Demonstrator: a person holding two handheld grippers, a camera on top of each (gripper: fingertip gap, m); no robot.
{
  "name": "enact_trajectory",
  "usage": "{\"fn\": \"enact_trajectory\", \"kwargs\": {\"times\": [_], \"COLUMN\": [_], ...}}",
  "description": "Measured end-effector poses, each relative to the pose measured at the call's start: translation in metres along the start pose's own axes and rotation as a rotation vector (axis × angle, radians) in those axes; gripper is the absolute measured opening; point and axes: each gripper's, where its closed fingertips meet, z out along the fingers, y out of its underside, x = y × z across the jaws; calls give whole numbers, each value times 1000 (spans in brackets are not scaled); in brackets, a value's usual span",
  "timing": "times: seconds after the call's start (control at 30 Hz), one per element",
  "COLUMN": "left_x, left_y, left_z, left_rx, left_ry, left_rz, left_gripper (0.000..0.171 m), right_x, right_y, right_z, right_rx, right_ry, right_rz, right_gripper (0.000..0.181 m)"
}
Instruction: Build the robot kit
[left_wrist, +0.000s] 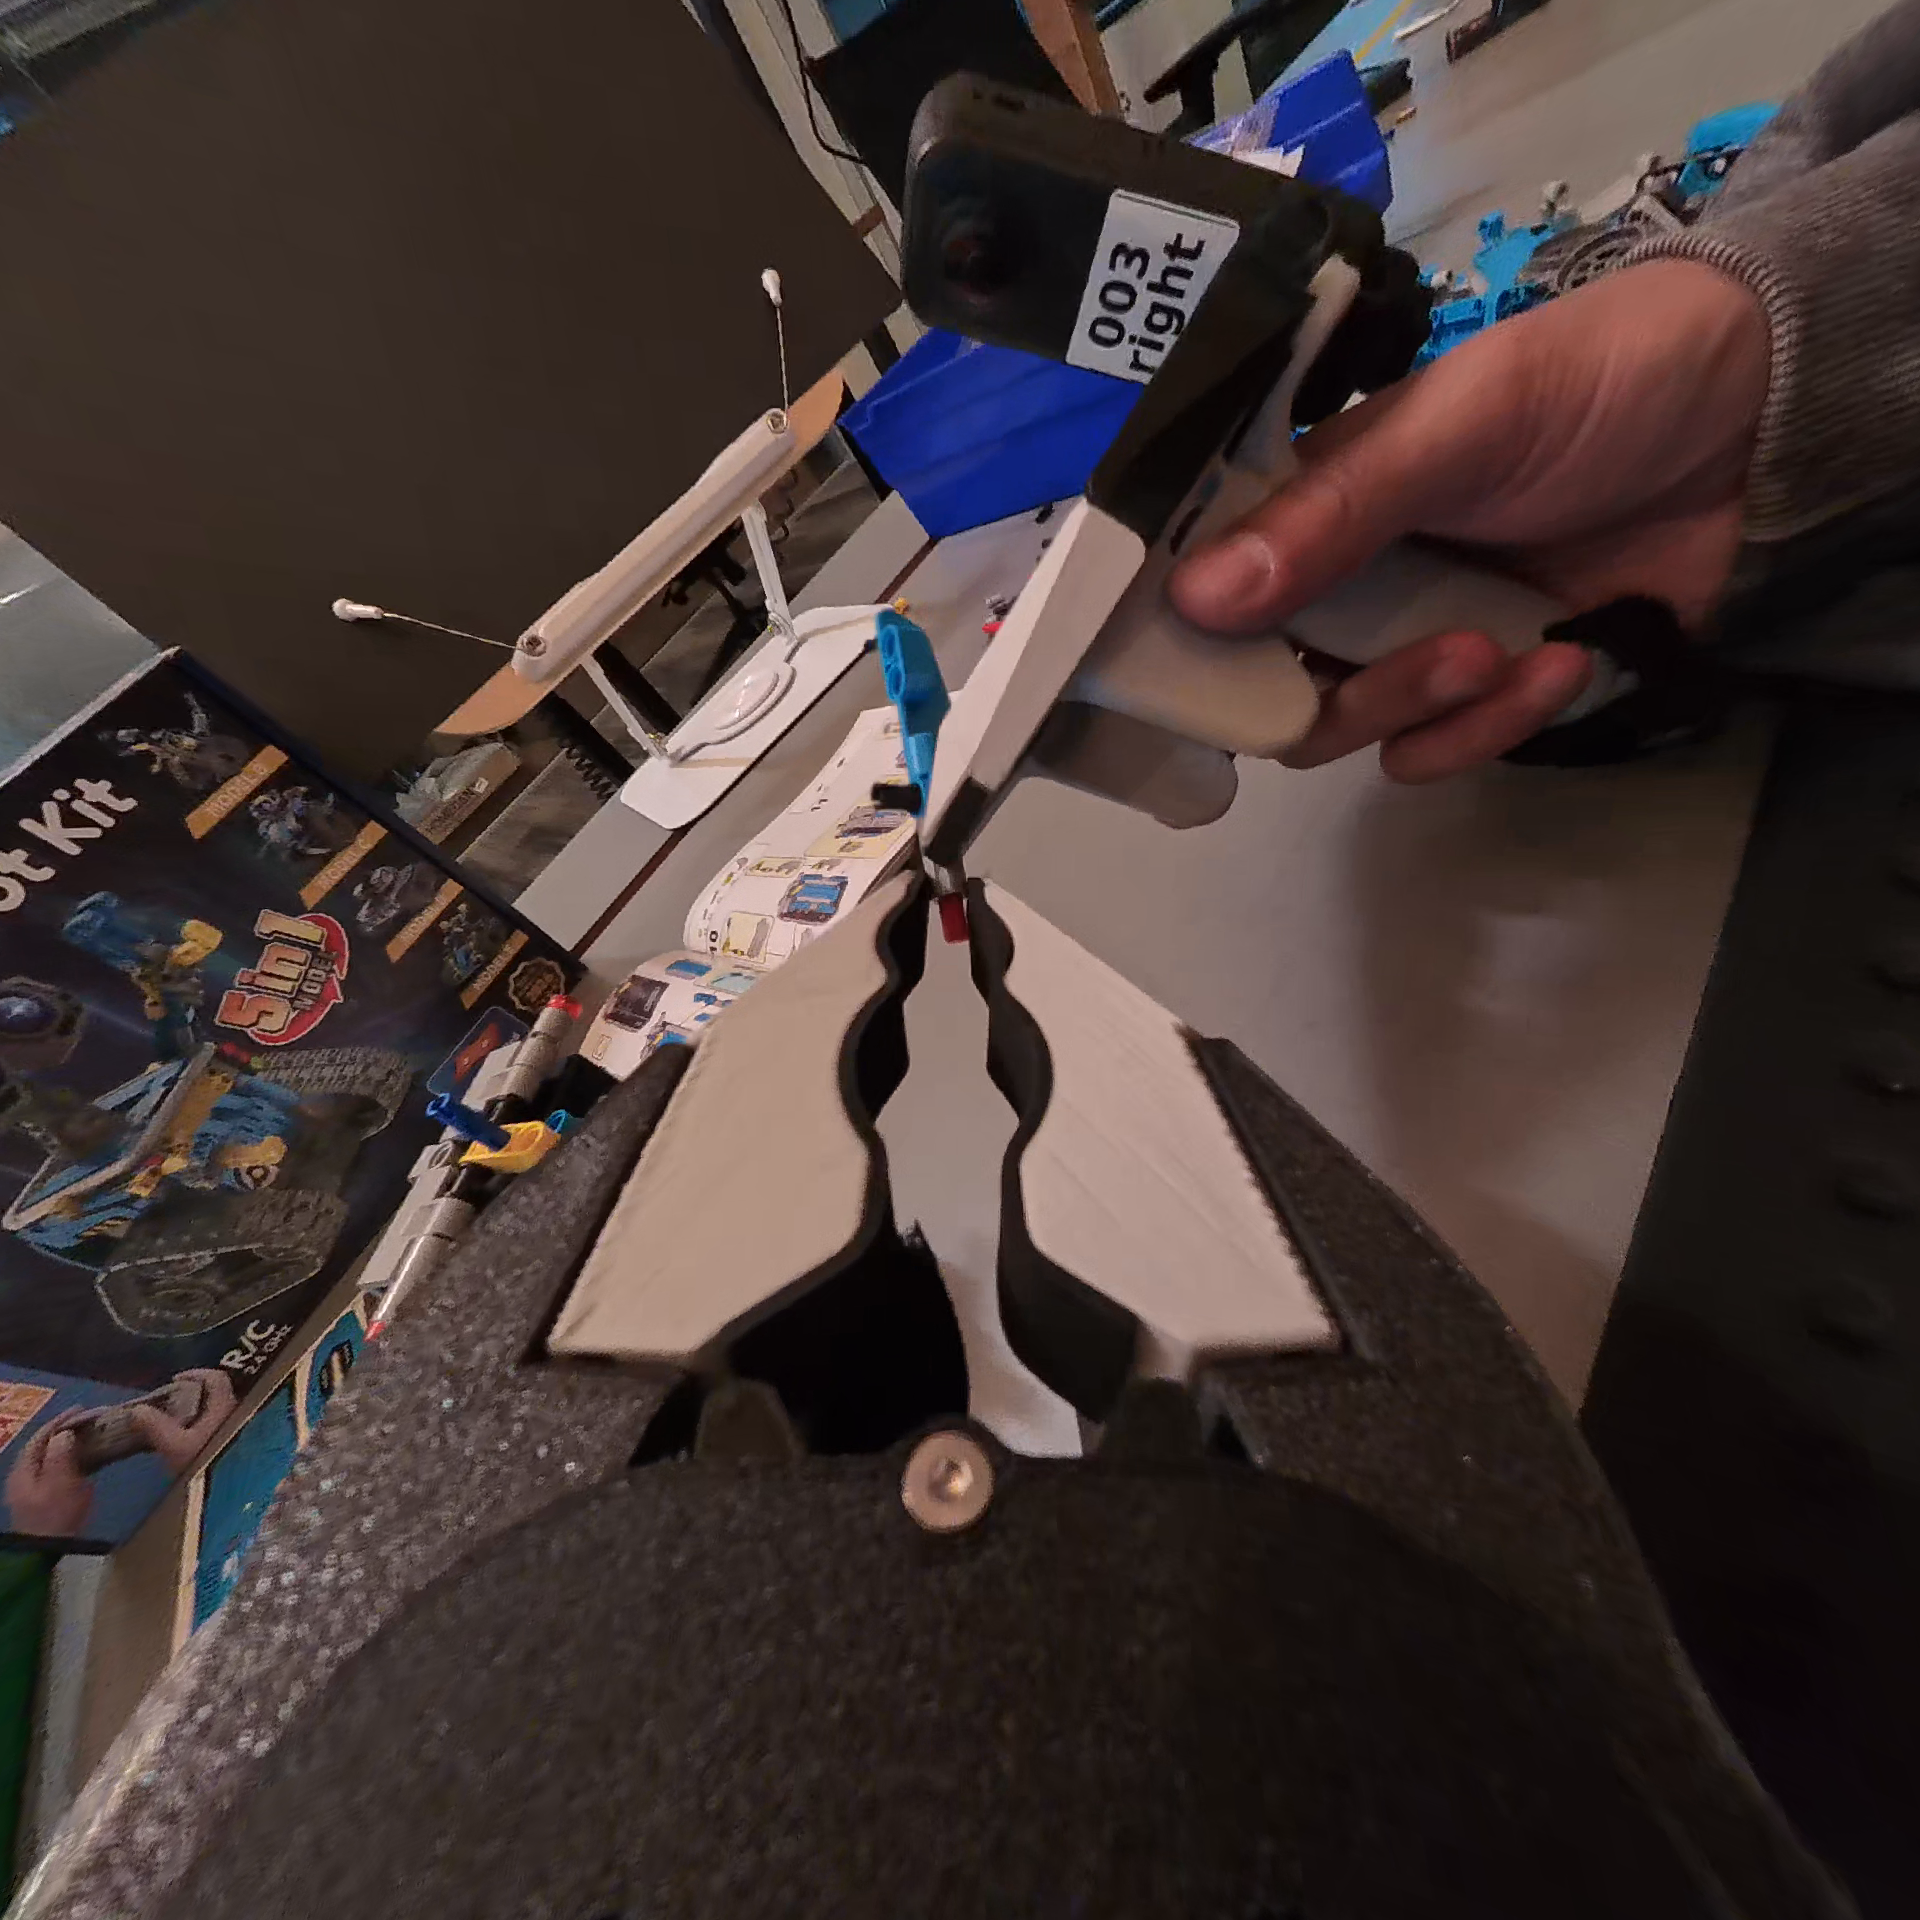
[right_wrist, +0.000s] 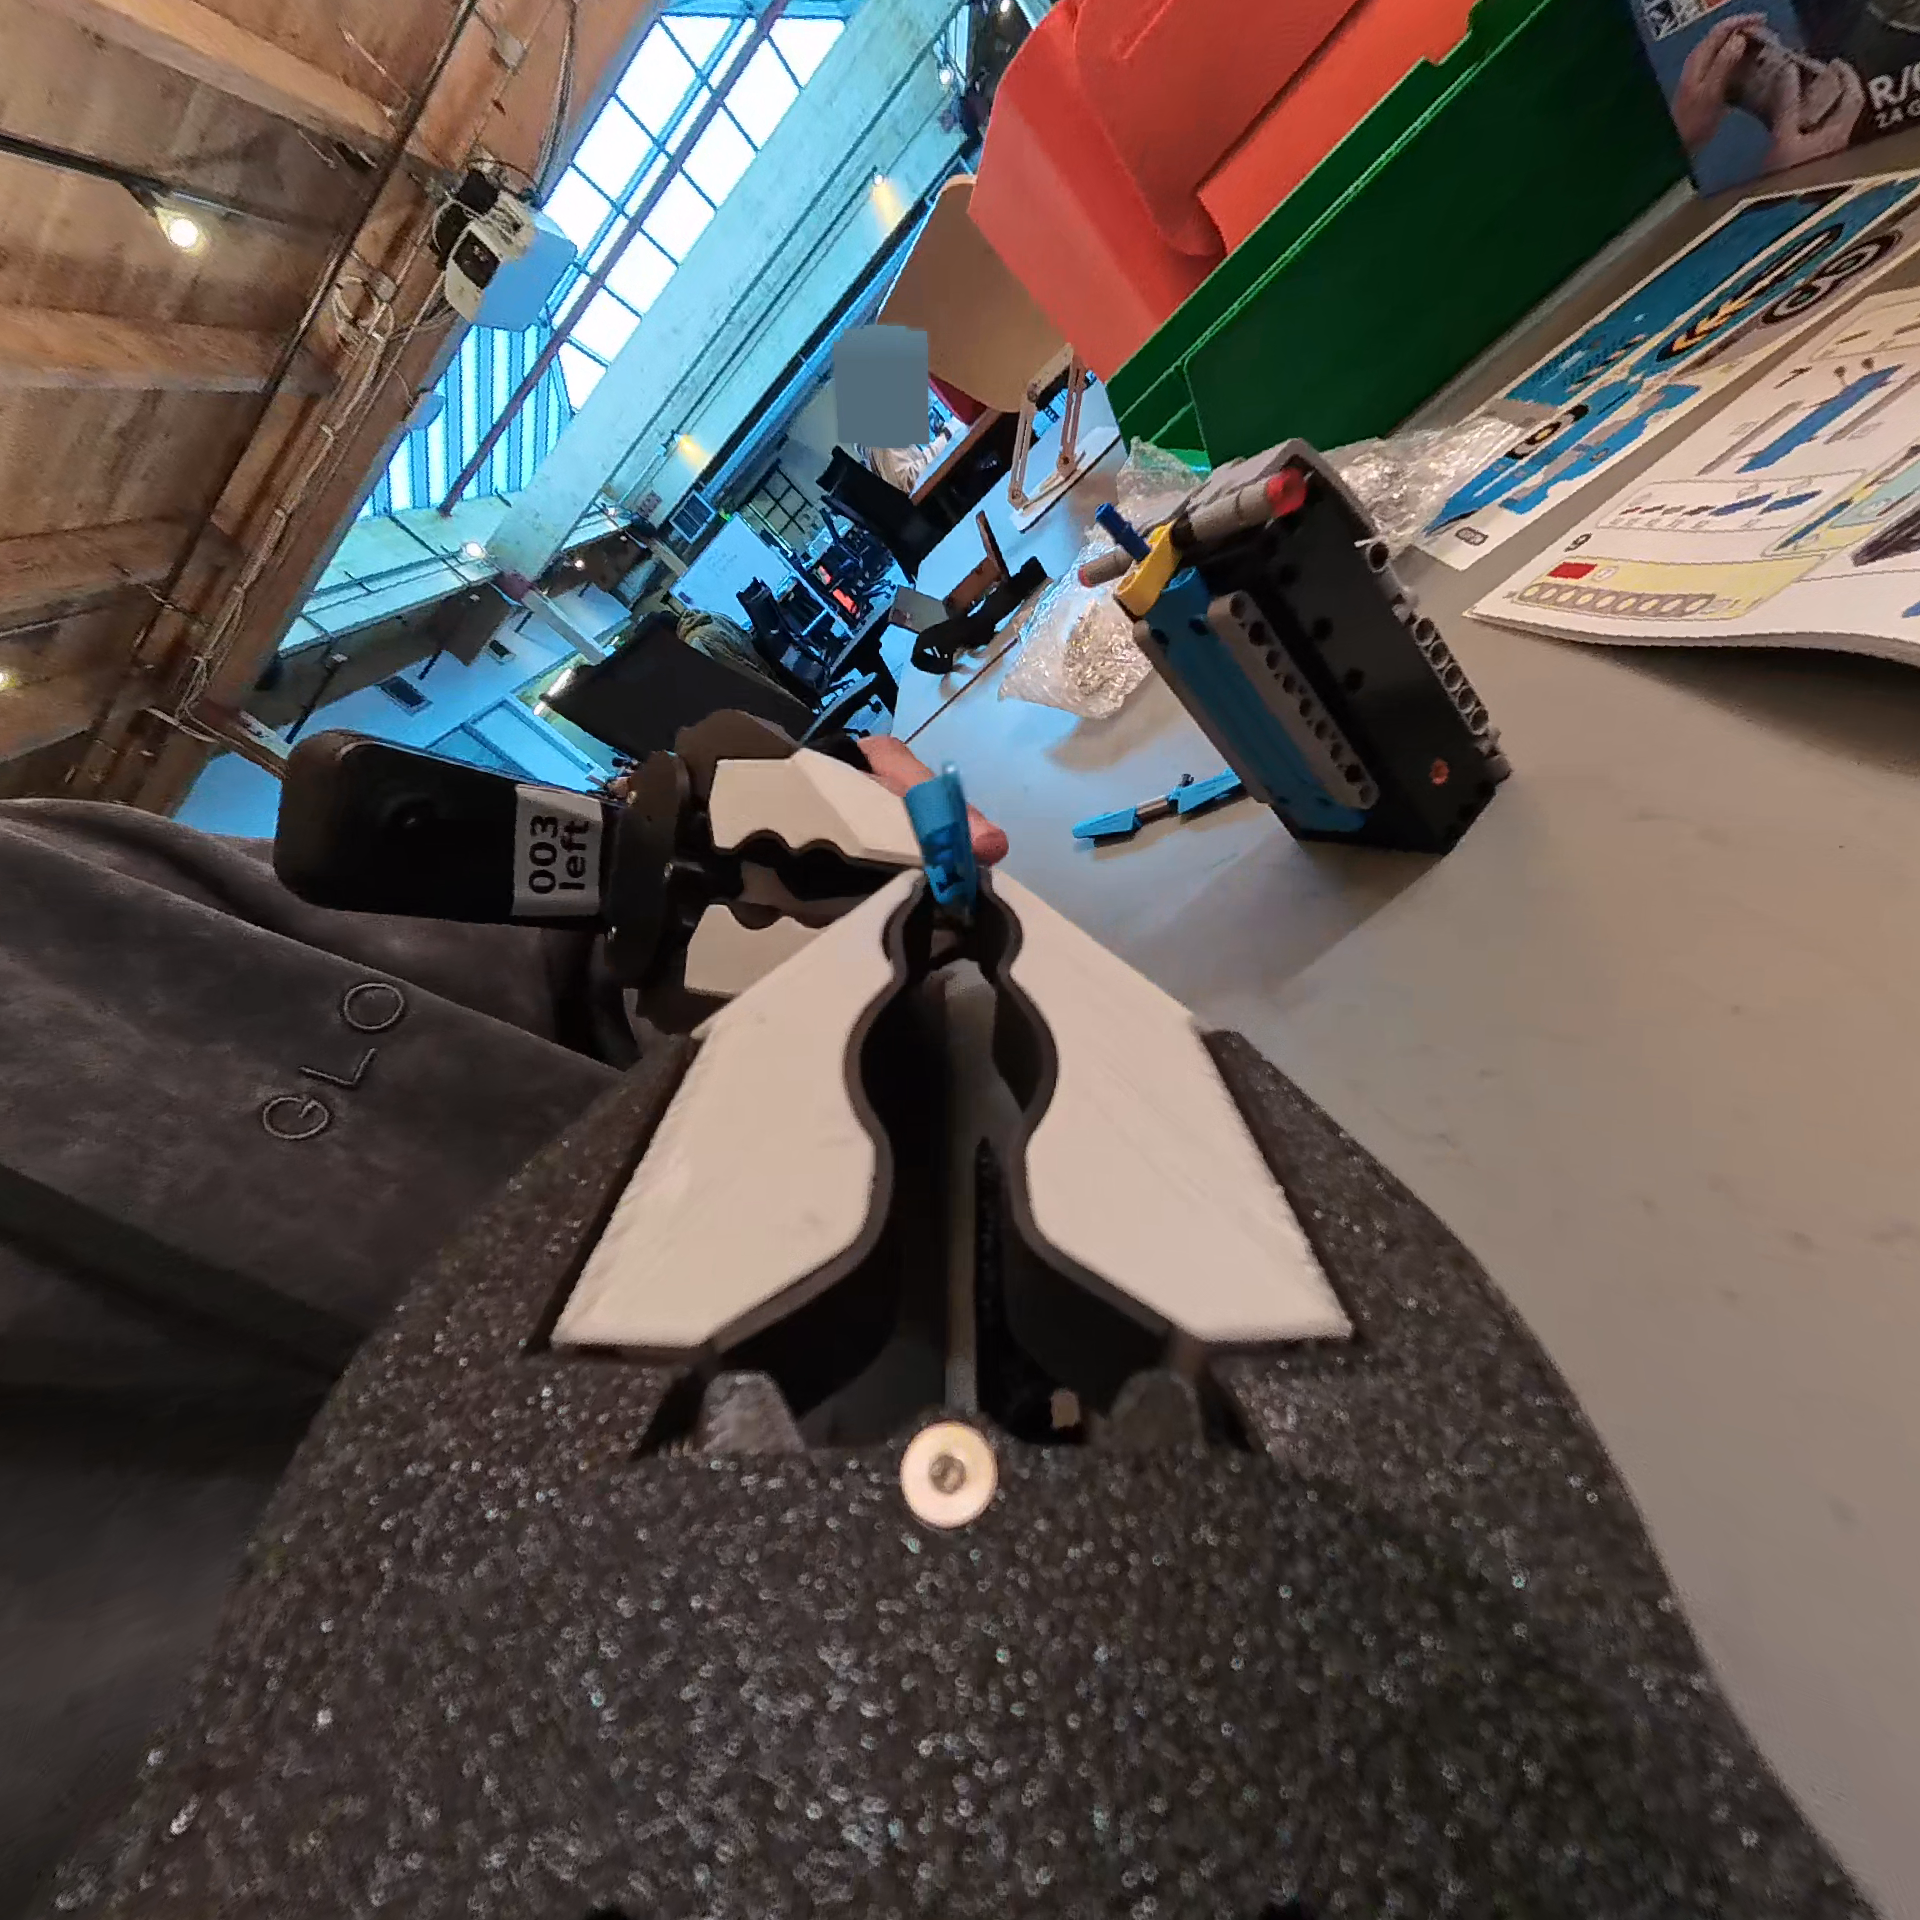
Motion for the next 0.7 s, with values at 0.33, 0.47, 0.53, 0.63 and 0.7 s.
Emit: {"fn": "enact_trajectory", "kwargs": {"times": [0.33, 0.47, 0.53, 0.63, 0.7], "left_x": [14, 17, 17, 18, 21], "left_y": [5, 6, 9, 10, 12], "left_z": [-7, -7, -7, -7, -7], "left_rx": [25, 27, 22, 19, 16], "left_ry": [153, 163, 175, 189, 199], "left_rz": [79, 120, 131, 130, 147], "left_gripper": [6, 6, 6, 6, 6], "right_x": [-2, -2, 0, 0, 1], "right_y": [21, 25, 27, 28, 31], "right_z": [1, 0, 2, 2, 2], "right_rx": [-167, -187, -187, -188, -206], "right_ry": [-11, -22, -19, -48, -51], "right_rz": [-123, -118, -101, -47, -39], "right_gripper": [7, 7, 8, 9, 8]}}
